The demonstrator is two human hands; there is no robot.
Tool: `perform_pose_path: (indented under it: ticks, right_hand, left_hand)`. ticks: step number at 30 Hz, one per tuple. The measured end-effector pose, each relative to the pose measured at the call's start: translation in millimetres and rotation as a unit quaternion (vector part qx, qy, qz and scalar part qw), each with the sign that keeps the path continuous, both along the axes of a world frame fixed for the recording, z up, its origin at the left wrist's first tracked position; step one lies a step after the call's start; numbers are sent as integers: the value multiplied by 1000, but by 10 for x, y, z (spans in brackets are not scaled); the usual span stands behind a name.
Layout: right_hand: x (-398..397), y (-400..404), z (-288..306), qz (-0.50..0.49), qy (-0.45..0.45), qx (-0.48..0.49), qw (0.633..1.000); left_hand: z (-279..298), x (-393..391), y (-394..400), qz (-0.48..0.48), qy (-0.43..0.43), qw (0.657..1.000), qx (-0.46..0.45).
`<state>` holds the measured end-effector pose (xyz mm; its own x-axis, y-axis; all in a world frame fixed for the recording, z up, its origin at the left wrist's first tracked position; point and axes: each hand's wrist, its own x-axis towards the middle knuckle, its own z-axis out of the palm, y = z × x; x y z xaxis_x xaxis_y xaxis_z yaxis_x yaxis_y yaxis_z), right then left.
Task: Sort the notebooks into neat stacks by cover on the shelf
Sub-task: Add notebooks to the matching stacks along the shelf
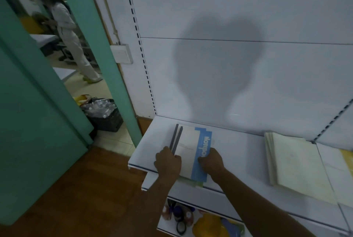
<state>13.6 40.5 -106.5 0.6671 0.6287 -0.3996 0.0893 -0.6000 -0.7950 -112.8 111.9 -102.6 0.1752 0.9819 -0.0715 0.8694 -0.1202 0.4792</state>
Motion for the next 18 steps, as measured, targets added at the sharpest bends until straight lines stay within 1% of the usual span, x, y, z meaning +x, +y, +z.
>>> perform_pose_path:
  ticks: [2,6,10,14,16,18]
  right_hand:
    - [25,-21,-4,-10,8,3,1000]
    - [131,-157,47,-32,18,26,999]
    - [343,-375,132,-44,-15,31,998]
    - [599,-639,212,-56,-93,5,994]
    - [718,-781,237,-62,-121,-21,990]
    - [804,-903,236,-52,-147,-53,986]
  left_hand:
    - [-4,11,-17,-4,-16,1000,2]
    - [0,115,-106,-13,-88,996,-23]
    - [50,350,-277,-34,-145,988,-34]
    - [40,642,-480,-65,-201,976,-59]
    - [5,782,-573,-84,-204,973,-71]
    - [-43,903,-658,-109,-180,975,-67]
